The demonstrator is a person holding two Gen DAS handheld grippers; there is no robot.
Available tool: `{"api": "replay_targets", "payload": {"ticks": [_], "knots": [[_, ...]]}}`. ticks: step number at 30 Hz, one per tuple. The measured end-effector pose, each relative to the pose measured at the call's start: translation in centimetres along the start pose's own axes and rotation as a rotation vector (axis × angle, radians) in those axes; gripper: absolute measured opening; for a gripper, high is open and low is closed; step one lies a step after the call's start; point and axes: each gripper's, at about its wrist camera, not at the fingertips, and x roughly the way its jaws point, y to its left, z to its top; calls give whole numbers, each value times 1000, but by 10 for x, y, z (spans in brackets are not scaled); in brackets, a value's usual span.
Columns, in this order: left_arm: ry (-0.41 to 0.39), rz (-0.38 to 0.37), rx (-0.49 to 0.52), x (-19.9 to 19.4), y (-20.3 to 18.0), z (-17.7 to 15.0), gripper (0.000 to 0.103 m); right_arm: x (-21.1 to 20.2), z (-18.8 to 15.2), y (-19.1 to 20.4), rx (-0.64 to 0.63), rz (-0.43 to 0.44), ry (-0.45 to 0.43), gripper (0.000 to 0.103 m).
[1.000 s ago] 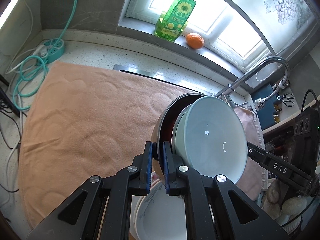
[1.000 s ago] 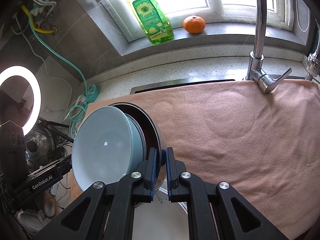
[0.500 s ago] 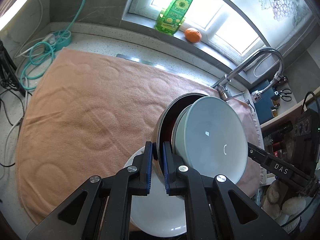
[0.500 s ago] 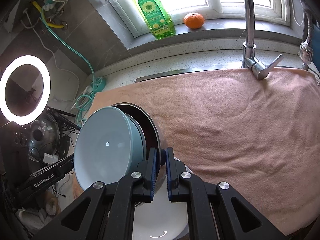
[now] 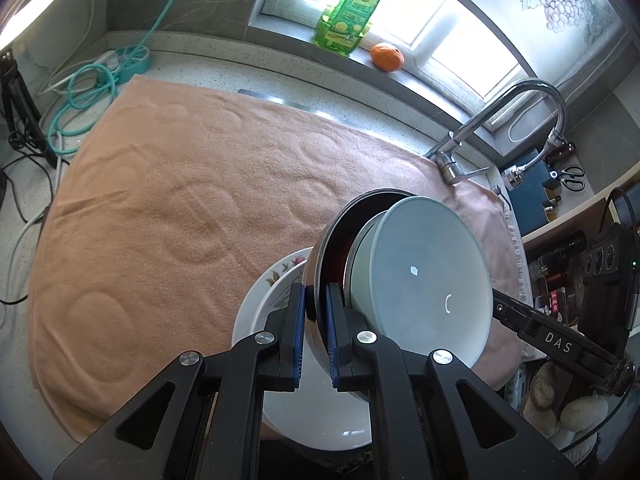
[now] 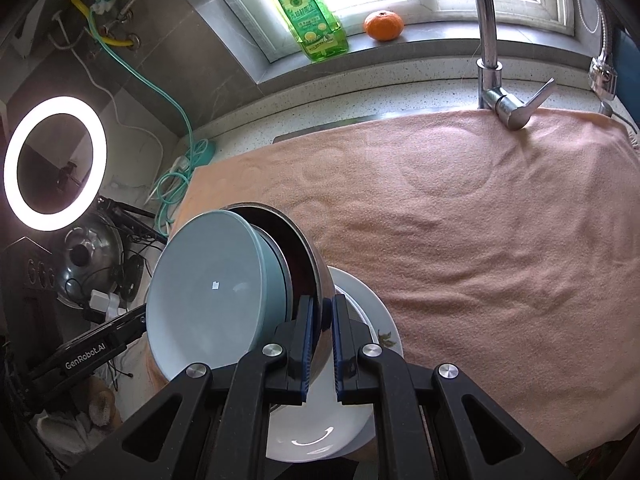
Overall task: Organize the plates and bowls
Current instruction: 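Lower the nested bowl stack onto the floral white plates with both tools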
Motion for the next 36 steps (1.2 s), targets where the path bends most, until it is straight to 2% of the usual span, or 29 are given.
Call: {"api": "replay_targets", "payload": {"ticks": [16, 36], "knots": [[23, 12, -12, 3, 0, -18, 8, 5, -28, -10, 17, 6, 38, 8], [41, 19, -36, 7, 7, -24, 8, 13, -36, -8, 15, 12, 65, 8]]}}
